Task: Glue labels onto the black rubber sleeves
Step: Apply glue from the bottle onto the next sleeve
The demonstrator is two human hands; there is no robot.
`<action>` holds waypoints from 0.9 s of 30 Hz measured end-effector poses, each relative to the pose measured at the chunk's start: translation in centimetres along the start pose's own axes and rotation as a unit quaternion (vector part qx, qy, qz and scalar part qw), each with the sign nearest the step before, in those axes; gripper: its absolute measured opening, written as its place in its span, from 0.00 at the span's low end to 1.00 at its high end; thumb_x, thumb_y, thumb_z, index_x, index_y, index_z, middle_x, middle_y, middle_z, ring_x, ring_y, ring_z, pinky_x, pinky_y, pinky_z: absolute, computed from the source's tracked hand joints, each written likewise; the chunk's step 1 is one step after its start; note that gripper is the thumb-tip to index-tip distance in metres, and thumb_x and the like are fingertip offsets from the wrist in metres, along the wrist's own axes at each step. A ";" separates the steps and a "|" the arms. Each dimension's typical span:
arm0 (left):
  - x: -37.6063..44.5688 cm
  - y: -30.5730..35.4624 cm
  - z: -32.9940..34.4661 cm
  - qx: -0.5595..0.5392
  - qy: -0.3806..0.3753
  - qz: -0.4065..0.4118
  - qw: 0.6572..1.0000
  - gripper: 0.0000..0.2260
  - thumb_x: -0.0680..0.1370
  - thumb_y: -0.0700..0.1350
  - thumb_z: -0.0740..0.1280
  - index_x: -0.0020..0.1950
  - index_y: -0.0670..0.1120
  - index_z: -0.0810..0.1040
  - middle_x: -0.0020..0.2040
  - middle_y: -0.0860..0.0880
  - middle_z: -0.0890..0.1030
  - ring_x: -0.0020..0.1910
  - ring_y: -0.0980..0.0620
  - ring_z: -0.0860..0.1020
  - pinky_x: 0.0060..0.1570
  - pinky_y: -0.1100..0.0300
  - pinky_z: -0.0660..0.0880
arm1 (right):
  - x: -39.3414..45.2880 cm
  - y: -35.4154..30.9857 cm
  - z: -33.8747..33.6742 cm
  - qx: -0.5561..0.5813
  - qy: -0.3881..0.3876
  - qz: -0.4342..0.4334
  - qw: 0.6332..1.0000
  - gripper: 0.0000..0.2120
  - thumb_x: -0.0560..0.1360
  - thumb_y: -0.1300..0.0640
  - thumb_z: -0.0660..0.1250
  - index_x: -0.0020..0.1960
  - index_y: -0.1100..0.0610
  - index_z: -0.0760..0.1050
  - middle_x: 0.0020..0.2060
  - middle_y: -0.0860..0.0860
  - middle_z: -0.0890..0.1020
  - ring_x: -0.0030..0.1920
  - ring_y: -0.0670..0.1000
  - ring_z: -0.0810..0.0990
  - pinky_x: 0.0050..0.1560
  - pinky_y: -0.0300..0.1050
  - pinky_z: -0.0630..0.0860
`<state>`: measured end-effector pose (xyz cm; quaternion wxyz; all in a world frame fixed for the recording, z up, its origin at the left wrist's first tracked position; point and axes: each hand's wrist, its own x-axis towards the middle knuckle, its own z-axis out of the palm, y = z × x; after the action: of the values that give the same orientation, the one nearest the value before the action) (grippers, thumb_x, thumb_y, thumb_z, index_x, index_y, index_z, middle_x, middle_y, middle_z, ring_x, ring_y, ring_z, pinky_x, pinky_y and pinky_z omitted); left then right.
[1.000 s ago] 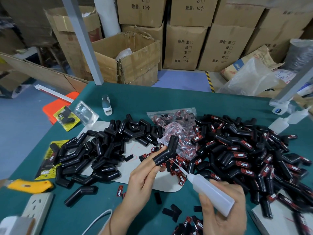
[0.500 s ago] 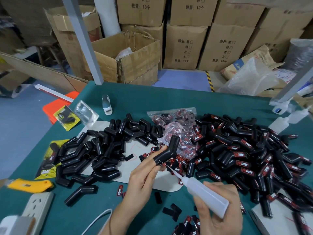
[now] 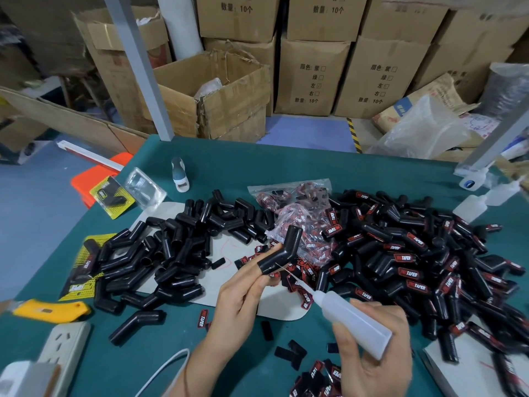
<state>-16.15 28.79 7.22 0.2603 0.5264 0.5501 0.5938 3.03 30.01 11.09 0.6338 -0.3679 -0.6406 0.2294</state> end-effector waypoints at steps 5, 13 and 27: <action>0.0 0.0 0.1 -0.018 -0.007 -0.013 1.000 0.16 0.89 0.52 0.58 0.69 0.52 0.82 0.65 0.51 0.83 0.61 0.44 0.82 0.57 0.42 0.82 | -0.1 -0.6 -0.2 0.009 -0.029 -0.001 1.000 0.13 0.79 0.41 0.71 0.63 0.36 0.76 0.50 0.44 0.79 0.49 0.49 0.80 0.49 0.37 0.75; 0.2 0.6 0.1 -0.035 -0.001 -0.031 0.999 0.15 0.88 0.54 0.58 0.67 0.58 0.83 0.63 0.51 0.83 0.57 0.43 0.83 0.57 0.46 0.82 | 0.3 -0.4 -0.7 0.009 -0.055 -0.004 0.998 0.15 0.80 0.41 0.69 0.66 0.36 0.74 0.54 0.41 0.77 0.52 0.46 0.79 0.52 0.36 0.75; 0.3 1.7 0.3 -0.088 0.008 -0.044 0.995 0.17 0.87 0.47 0.59 0.65 0.61 0.84 0.63 0.50 0.84 0.61 0.43 0.83 0.59 0.56 0.81 | 0.4 -0.1 -0.9 0.016 -0.069 -0.024 0.997 0.15 0.81 0.44 0.69 0.67 0.37 0.73 0.53 0.44 0.77 0.52 0.46 0.78 0.53 0.35 0.74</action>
<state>-15.53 28.70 8.83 0.3271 0.4724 0.5198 0.6322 3.93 30.13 11.48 0.5992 -0.3261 -0.6875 0.2490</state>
